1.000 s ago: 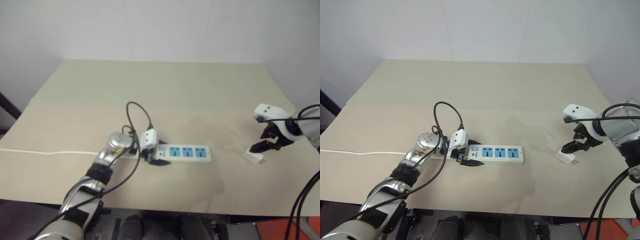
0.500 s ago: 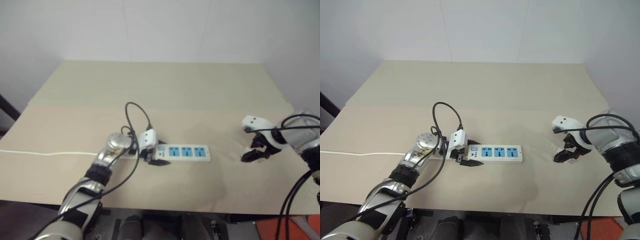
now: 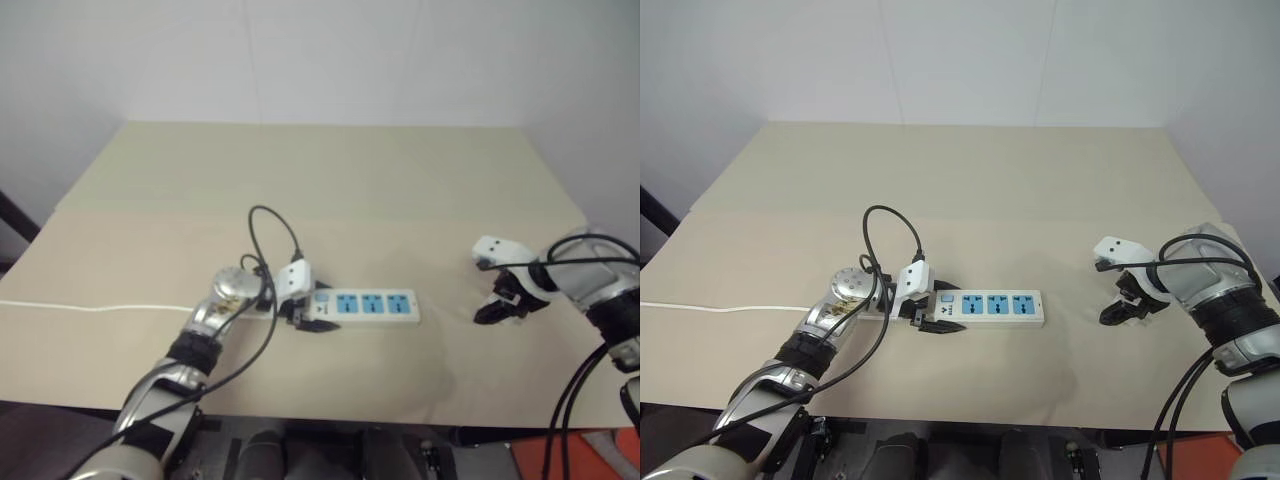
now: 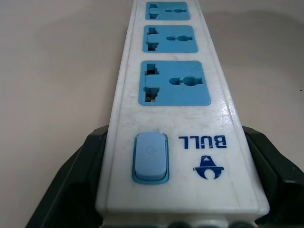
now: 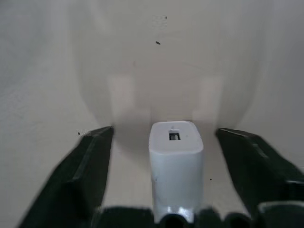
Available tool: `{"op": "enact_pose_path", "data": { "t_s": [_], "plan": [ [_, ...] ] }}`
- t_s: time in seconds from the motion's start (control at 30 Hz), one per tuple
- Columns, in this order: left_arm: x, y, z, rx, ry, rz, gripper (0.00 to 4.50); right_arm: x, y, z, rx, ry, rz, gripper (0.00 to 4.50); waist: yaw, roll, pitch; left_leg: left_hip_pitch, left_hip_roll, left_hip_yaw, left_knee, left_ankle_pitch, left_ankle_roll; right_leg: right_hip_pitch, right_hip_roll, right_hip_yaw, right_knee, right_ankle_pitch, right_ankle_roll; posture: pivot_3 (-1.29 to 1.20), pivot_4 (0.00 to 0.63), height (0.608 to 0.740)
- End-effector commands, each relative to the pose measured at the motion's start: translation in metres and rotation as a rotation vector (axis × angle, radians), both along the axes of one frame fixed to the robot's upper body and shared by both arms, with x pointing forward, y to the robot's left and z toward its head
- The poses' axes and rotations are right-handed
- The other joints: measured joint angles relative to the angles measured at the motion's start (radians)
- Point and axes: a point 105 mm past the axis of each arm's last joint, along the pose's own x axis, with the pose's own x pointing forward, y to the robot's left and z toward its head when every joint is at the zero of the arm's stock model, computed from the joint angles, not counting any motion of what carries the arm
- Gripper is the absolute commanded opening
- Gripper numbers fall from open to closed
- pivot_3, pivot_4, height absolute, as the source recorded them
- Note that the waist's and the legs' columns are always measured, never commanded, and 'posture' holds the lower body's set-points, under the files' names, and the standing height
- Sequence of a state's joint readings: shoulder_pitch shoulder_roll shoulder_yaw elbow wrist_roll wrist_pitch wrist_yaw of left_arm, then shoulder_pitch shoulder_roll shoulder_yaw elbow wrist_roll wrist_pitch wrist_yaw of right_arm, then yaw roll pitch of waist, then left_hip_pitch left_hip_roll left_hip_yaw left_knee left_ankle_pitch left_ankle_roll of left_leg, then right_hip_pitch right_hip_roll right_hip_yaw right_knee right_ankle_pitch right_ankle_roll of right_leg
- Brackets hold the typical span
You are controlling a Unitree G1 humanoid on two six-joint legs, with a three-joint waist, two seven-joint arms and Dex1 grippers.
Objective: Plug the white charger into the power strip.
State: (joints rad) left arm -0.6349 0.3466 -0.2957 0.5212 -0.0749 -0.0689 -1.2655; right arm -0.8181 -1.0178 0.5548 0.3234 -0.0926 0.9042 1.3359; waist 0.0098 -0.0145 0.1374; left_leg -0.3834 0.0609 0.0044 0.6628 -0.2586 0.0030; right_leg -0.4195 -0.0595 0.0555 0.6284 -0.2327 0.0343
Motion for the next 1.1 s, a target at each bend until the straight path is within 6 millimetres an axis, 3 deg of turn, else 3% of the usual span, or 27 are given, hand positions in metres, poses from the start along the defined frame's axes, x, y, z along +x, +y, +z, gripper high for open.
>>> {"op": "enact_pose_path", "data": {
  "t_s": [0.03,0.2,0.4,0.63,0.83,0.9,1.1],
  "plan": [
    [-0.003,0.002,-0.004,0.027,0.005,-0.004,3.32,-0.001,0.002,0.002,0.013,-0.010,-0.003,2.70,0.000,0.000,0.000,0.000,0.000,0.000,0.000,0.000,0.000,0.000,0.000,0.000,0.000,0.000,0.000,0.00,0.150,0.740],
    [-0.004,0.002,-0.005,0.028,0.009,-0.002,3.32,-0.003,0.004,0.001,0.012,-0.008,0.002,1.19,-0.001,0.000,0.000,0.000,0.000,0.000,0.000,0.000,0.000,0.000,0.000,0.000,0.000,0.000,0.000,0.00,0.150,0.740],
    [-0.004,0.002,-0.004,0.041,0.010,-0.021,3.32,0.002,0.015,0.019,0.072,-0.103,0.031,1.18,-0.002,0.000,0.000,0.000,0.000,0.000,0.000,0.000,0.000,0.000,0.000,0.000,0.000,0.000,0.000,0.00,0.150,0.740],
    [-0.005,0.003,-0.004,0.072,-0.001,-0.073,3.32,0.017,0.066,0.071,0.414,-0.416,0.143,1.18,-0.003,0.000,0.000,0.001,0.000,0.000,0.000,0.000,0.000,0.000,0.000,0.001,0.001,0.000,0.000,0.00,0.150,0.740],
    [-0.003,0.006,0.000,0.071,0.005,-0.085,3.32,0.015,0.113,0.103,0.782,-0.709,0.235,1.18,-0.001,-0.001,-0.001,0.000,0.000,-0.001,0.000,0.000,0.000,0.001,0.001,0.001,0.000,0.000,0.000,0.00,0.150,0.740],
    [-0.004,0.007,0.001,0.063,0.010,-0.090,3.32,0.013,0.125,0.107,0.873,-0.743,0.235,1.18,-0.002,-0.001,-0.001,0.000,-0.001,-0.001,0.000,0.000,0.000,0.001,0.000,0.001,0.001,0.000,0.000,0.00,0.150,0.740],
    [-0.004,0.010,-0.001,0.086,0.005,-0.100,3.32,0.001,0.162,0.090,0.974,-0.732,0.328,1.18,-0.003,-0.002,-0.001,0.001,-0.001,-0.001,0.000,0.001,0.001,0.001,0.001,0.001,0.002,0.000,0.000,0.00,0.150,0.740]
  ]
}}
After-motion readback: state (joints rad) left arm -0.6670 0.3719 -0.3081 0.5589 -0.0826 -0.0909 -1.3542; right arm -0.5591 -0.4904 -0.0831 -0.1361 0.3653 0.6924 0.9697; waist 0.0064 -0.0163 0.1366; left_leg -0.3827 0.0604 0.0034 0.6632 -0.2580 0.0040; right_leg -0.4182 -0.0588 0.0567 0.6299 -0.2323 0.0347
